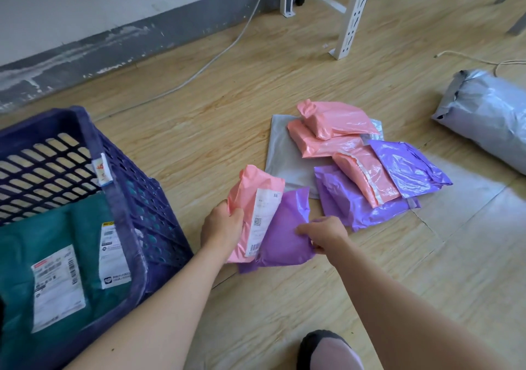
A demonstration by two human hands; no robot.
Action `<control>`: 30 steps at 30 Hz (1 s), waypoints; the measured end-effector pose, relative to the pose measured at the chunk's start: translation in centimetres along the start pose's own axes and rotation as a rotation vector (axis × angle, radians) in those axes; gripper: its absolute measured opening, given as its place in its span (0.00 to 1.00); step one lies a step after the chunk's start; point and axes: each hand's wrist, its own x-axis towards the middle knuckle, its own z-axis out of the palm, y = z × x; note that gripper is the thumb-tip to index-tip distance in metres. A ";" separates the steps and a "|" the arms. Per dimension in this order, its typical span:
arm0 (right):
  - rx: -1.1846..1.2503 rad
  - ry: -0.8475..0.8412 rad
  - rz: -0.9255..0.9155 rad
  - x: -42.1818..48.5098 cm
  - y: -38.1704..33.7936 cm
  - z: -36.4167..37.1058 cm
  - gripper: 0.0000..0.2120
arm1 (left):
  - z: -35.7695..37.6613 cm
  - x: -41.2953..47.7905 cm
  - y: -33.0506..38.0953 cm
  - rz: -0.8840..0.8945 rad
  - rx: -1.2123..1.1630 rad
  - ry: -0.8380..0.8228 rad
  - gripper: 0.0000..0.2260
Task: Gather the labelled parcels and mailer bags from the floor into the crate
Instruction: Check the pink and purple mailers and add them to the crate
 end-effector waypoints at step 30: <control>-0.134 0.205 -0.935 -32.4 -16.2 5.4 0.02 | -29.9 -14.9 -1.7 0.002 -0.424 0.498 0.11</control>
